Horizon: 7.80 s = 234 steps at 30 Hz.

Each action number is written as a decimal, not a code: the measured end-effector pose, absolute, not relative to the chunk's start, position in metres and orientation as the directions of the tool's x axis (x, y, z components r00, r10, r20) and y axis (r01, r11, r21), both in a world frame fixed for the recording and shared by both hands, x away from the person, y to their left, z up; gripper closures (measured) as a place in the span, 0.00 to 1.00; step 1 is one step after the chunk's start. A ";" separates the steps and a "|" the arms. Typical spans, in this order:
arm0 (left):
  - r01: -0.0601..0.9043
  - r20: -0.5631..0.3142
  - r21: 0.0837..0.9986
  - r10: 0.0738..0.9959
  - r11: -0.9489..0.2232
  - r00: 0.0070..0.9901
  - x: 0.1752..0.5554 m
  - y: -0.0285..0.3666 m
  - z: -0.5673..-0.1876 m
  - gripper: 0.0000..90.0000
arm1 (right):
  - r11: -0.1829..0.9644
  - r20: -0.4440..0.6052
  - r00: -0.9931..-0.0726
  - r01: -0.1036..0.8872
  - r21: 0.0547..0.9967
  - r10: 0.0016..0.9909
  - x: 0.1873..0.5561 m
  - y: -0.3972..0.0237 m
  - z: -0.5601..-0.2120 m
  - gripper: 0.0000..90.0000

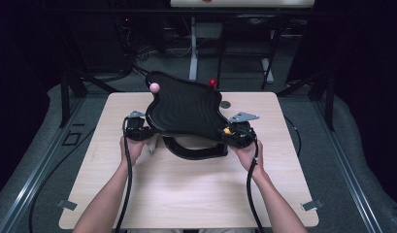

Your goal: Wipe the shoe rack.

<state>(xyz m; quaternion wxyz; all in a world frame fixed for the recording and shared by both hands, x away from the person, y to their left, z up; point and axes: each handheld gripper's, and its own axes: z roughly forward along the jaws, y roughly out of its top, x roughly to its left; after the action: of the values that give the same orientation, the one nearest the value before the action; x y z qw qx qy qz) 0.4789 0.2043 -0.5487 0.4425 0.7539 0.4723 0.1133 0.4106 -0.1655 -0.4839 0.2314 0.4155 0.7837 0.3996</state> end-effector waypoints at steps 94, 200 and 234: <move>0.470 -0.114 0.860 0.824 -0.198 0.555 0.393 0.273 -0.480 0.90 | 0.356 -0.038 -0.568 0.461 0.813 0.822 0.412 -0.167 -0.483 0.66; 0.537 0.010 0.795 0.891 -0.283 0.454 0.482 0.229 -0.378 0.93 | 0.327 -0.012 -0.520 0.519 0.790 0.854 0.422 -0.192 -0.481 0.66; 0.521 -0.043 0.803 0.843 -0.291 0.536 0.432 0.206 -0.394 0.93 | 0.340 -0.018 -0.537 0.507 0.792 0.843 0.423 -0.192 -0.481 0.66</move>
<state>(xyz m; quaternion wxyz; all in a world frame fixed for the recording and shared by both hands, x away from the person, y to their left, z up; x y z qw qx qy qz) 0.4323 0.2061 -0.3944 0.4033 0.7781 0.4382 0.1997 0.4234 -0.1924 -0.4810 0.2195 0.4280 0.7885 0.3832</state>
